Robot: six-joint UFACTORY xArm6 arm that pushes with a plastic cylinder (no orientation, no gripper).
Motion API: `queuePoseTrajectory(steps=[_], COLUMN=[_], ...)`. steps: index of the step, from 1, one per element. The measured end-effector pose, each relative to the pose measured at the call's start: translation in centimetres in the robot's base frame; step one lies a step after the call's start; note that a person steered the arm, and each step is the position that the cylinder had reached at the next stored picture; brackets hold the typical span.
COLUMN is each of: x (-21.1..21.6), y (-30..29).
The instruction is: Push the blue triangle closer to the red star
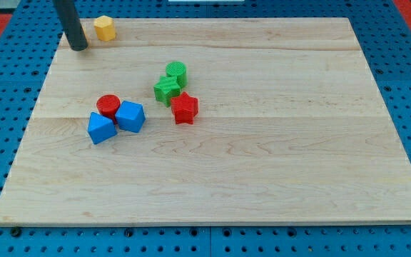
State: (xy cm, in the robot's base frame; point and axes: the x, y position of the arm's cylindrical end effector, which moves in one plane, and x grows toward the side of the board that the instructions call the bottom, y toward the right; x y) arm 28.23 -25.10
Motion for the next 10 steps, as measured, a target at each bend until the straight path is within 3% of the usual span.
queuePoseTrajectory(steps=[1,2,3,5,6,7,9,10], x=[0.0,-2.8,-1.5,14.0,18.5,20.2,18.2,17.1], y=[-5.3,-3.6,-3.2,-4.5,-1.8,4.6,14.5,15.3])
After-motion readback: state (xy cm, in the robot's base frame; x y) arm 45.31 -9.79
